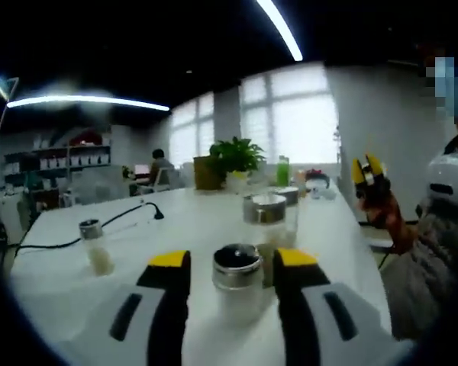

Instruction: Rotate the seasoning bottle until the label or dispensing opening points toward the visible target arrow and the bottle remains upright within the marked orientation range

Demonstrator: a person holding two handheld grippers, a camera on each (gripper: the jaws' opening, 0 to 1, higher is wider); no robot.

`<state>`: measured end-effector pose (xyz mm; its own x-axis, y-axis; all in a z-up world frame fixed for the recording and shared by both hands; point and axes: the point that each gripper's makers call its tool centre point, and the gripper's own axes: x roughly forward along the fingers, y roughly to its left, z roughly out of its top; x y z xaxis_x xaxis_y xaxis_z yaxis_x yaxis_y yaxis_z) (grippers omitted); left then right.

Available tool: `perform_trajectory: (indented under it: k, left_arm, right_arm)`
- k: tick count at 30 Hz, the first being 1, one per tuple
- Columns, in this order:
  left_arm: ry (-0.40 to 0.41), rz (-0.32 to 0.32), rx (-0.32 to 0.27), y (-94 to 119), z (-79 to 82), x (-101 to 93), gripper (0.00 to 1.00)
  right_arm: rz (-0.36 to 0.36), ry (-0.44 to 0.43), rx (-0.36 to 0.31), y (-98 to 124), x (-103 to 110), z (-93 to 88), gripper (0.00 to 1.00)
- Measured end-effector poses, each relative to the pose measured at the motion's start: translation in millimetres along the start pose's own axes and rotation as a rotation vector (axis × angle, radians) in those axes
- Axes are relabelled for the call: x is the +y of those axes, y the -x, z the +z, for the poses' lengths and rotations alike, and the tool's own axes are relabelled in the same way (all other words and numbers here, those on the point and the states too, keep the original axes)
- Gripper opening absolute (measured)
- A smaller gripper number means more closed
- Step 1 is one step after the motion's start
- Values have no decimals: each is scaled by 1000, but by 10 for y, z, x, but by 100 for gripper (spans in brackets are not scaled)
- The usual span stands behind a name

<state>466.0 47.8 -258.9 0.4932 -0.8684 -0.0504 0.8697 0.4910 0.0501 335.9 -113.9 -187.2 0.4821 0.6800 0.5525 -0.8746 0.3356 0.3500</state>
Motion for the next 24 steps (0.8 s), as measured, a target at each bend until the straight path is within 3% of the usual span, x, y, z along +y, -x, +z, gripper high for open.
perform_trajectory:
  k: [1,4,10,15,17,20,24]
  left_arm:
    - [-32,0,-4,31,14,-34,46]
    - [-91,80,-1,64,24,-6,46]
    - [-45,268,-26,86,65,108,44]
    - [-32,299,-76,42,94,73,45]
    - [-6,317,-75,17,67,88,45]
    - [-44,413,-50,45,17,190,44]
    - [-14,419,-60,-1,-36,187,44]
  right_arm:
    - [-3,0,2,2,-16,-6,8]
    - [-18,-14,6,8,-72,-35,8]
    - [-27,-21,6,13,-86,-30,8]
    - [-36,-19,4,24,-102,-12,8]
    - [-39,-19,1,32,-113,2,8]
    - [-44,-16,-2,38,-123,14,8]
    - [-53,-19,-3,48,-152,15,8]
